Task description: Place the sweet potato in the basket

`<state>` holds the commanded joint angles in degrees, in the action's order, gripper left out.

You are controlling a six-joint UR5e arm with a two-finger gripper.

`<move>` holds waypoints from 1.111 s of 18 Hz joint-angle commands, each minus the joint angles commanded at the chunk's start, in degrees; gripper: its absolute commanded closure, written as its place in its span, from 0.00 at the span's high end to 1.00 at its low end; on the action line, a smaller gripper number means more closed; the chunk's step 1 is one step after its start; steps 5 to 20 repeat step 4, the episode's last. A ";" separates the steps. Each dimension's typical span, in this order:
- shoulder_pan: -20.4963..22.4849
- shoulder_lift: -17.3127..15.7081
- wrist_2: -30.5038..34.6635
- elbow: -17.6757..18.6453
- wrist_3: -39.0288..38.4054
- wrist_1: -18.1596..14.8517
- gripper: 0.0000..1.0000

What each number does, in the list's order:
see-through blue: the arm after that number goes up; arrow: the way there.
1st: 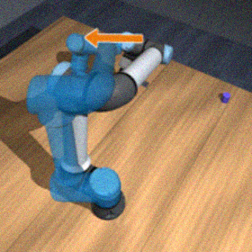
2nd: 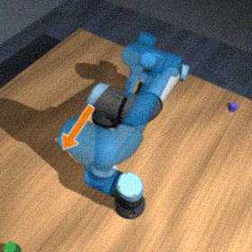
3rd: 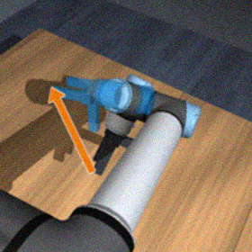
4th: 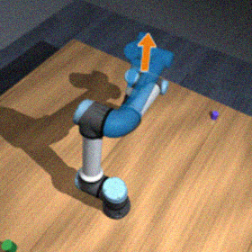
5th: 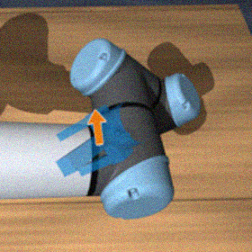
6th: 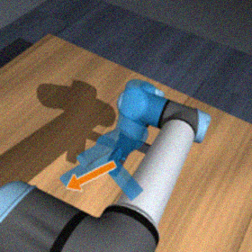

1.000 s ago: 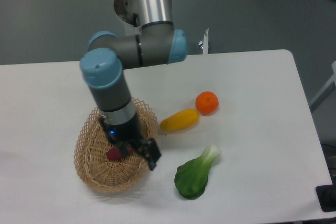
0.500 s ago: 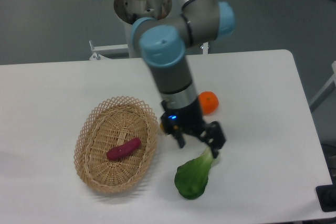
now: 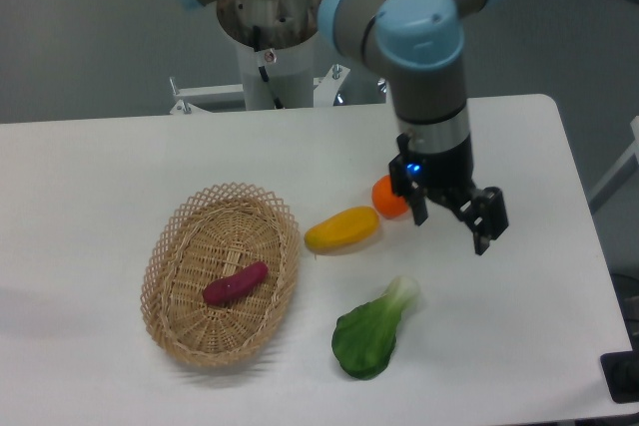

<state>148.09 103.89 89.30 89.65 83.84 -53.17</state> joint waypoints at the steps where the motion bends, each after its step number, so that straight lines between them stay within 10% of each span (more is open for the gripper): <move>1: 0.26 -0.09 -0.09 0.09 0.00 0.00 1.00; 20: 0.18 -0.35 -0.09 0.44 0.00 0.08 1.00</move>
